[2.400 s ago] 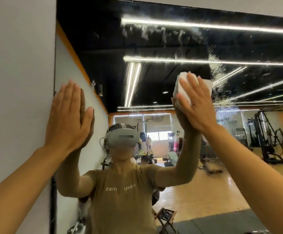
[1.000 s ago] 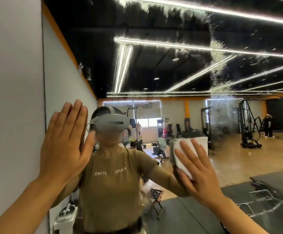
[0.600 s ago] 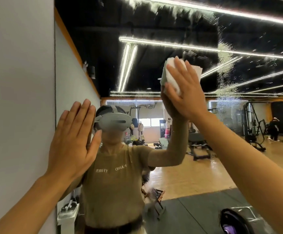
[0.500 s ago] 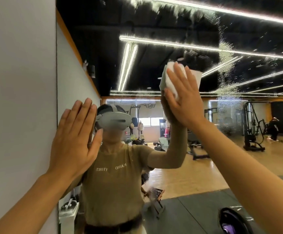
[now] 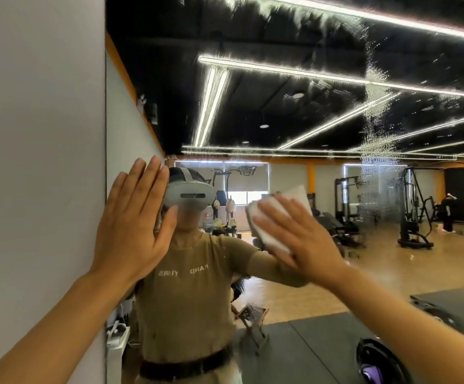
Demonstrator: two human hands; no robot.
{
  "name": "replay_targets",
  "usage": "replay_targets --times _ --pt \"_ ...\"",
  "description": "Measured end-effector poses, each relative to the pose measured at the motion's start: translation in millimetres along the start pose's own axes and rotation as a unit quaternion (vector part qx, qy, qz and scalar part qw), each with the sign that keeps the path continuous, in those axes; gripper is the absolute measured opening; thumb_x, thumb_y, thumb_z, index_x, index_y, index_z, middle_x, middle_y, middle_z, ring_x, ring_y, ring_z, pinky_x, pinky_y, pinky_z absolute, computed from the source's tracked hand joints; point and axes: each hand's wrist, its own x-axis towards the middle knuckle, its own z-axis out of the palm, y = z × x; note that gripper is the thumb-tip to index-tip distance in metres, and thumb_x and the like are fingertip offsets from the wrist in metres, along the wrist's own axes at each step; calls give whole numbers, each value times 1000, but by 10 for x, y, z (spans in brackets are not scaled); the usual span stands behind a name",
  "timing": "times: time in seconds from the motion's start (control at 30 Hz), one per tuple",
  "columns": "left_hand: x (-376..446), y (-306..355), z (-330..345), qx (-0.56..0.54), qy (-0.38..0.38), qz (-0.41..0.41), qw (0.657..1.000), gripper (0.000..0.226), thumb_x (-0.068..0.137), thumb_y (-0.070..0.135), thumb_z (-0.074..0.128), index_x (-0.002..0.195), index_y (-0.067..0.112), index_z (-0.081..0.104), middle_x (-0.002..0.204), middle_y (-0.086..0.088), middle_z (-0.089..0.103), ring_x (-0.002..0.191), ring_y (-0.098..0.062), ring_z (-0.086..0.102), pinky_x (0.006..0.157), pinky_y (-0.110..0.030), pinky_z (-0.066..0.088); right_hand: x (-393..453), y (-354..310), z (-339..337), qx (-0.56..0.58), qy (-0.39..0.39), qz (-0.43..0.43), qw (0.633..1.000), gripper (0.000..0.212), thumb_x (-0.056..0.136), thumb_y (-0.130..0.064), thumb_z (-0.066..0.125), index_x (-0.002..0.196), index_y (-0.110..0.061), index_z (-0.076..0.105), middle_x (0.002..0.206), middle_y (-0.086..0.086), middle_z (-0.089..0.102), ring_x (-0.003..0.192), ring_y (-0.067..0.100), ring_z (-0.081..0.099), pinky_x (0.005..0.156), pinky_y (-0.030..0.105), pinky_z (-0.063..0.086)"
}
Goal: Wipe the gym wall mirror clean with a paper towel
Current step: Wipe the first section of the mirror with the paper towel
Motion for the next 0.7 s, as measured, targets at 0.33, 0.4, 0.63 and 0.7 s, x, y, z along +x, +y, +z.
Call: replay_targets --times 0.33,0.4,0.63,0.7 --pt "0 -17 4 -8 11 4 1000 65 102 40 33 158 8 24 166 -9 19 155 -23 10 126 -32 -3 1232 530 -243 36 115 222 968 53 105 -39 37 154 -18 35 163 6 26 153 29 11 123 46 14" --pt "1 -18 6 -9 13 1 1000 64 102 40 33 157 8 24 166 -9 19 154 -24 11 126 -31 -3 992 285 -152 36 102 152 983 51 106 -37 38 153 -16 35 162 8 28 152 30 13 124 39 11" --pt "-11 -6 22 -4 19 0 1000 63 103 39 33 157 8 24 165 -9 20 154 -24 12 126 -32 -2 35 -397 136 22 -39 -105 993 51 105 -40 43 152 -20 35 161 6 32 151 34 20 122 52 22" --pt "-7 -7 24 -3 20 0 1000 63 103 39 33 157 8 24 165 -9 20 154 -24 12 126 -32 -2 61 -302 124 17 -55 -141 988 51 106 -40 42 152 -21 34 162 5 29 152 31 19 123 49 20"
